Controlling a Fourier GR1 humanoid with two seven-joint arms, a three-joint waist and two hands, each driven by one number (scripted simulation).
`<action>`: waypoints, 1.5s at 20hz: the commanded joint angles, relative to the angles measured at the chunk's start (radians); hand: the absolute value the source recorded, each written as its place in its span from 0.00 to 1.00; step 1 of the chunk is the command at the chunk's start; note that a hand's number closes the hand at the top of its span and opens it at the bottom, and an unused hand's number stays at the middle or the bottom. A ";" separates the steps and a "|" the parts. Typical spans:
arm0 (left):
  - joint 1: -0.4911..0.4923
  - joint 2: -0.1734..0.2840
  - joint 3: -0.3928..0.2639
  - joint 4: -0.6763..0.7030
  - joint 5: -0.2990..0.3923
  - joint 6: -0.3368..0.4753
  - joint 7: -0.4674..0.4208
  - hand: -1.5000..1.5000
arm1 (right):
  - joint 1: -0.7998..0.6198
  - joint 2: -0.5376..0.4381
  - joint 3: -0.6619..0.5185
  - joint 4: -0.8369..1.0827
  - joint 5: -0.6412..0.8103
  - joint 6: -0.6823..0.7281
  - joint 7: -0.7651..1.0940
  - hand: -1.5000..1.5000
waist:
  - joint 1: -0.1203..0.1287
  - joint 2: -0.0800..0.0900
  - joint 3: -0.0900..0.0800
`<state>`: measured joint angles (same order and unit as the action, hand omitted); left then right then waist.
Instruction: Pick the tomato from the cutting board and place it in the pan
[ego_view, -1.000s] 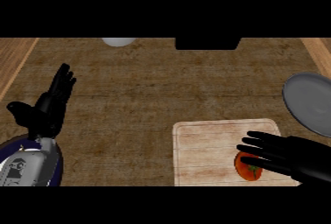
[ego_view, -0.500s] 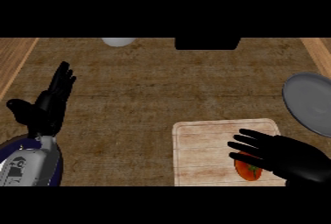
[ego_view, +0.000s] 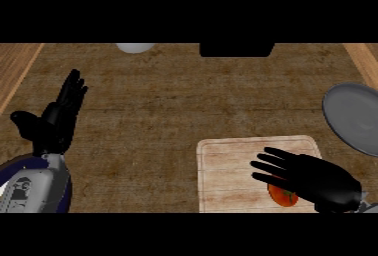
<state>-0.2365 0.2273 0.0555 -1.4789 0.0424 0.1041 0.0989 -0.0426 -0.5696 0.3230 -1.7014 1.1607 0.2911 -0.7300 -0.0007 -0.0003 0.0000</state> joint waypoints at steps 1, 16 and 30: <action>0.042 -0.033 -0.006 -0.019 -0.012 0.004 -0.035 0.50 | 0.006 0.051 0.027 0.089 0.098 -0.071 0.003 0.00 | 0.002 0.000 0.000; -0.006 -0.035 0.005 -0.048 -0.046 -0.009 0.045 0.50 | -0.045 0.090 0.020 0.217 0.192 -0.145 -0.174 1.00 | 0.002 0.000 0.000; 0.017 -0.019 0.072 0.003 -0.025 -0.020 -0.016 0.50 | 0.008 0.412 -0.369 0.310 0.095 0.003 0.452 1.00 | -0.072 0.007 -0.004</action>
<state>-0.2235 0.2004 0.1091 -1.4788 0.0168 0.0739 0.0851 -0.0595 -0.2735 0.0991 -1.4479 1.2829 0.2549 -0.5404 -0.0310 -0.0022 -0.0091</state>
